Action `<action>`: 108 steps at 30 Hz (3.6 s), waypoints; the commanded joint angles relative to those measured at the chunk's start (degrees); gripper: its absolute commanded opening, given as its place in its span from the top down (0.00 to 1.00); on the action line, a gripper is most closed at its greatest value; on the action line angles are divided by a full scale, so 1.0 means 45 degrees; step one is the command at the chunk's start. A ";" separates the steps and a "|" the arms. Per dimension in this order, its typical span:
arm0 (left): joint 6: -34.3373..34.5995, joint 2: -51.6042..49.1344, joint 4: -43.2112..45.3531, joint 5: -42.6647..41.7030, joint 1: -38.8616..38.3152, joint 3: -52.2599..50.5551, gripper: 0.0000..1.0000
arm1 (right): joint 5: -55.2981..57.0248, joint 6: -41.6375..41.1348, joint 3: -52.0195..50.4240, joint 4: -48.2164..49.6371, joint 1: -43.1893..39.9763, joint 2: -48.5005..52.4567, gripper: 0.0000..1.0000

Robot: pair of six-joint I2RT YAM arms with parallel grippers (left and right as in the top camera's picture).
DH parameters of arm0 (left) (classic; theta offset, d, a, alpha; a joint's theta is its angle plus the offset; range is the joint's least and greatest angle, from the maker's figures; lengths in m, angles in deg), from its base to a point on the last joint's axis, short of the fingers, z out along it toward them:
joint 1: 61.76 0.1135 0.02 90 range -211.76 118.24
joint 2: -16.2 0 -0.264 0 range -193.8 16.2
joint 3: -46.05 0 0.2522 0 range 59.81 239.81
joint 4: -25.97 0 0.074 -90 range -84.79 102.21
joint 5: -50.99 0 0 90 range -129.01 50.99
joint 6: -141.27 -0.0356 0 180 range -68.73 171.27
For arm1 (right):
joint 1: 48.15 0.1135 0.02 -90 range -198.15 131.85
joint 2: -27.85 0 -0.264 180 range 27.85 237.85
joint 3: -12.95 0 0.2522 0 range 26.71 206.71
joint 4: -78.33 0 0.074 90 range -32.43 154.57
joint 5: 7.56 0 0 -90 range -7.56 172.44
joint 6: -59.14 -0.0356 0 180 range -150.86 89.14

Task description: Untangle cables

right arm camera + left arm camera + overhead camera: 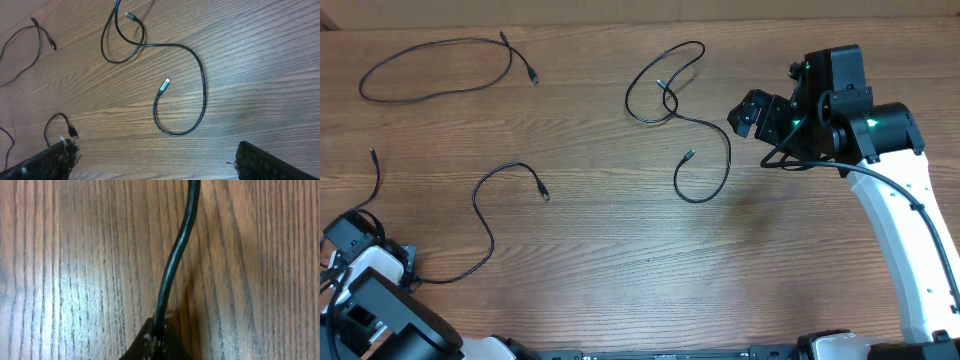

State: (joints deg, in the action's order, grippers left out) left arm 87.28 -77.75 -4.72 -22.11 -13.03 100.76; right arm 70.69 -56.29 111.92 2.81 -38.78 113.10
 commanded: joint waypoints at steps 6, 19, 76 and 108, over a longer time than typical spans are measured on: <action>-0.3687 -0.0238 -0.4789 -0.1991 -0.0092 0.4813 0.96 | 0.0078 0.0083 0.0083 0.0024 -0.0024 -0.0068 0.00; -0.6115 0.0971 -0.6130 -0.9870 -0.2147 1.0933 0.96 | 0.0078 0.0083 0.0083 0.0024 -0.0024 -0.0068 0.00; -0.6470 -0.3070 -0.5829 -0.3944 -0.1987 0.5489 0.46 | 0.0078 0.0083 0.0083 0.0024 -0.0024 -0.0068 0.00; -0.5285 -0.2851 -1.5654 -1.8243 -0.3065 1.9322 0.96 | 0.0078 0.0083 0.0083 0.0024 -0.0024 -0.0068 0.00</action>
State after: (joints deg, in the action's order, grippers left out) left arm 61.95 -92.44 -72.50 -93.80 -24.42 183.99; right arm 70.67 -56.29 111.92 2.81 -38.78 113.10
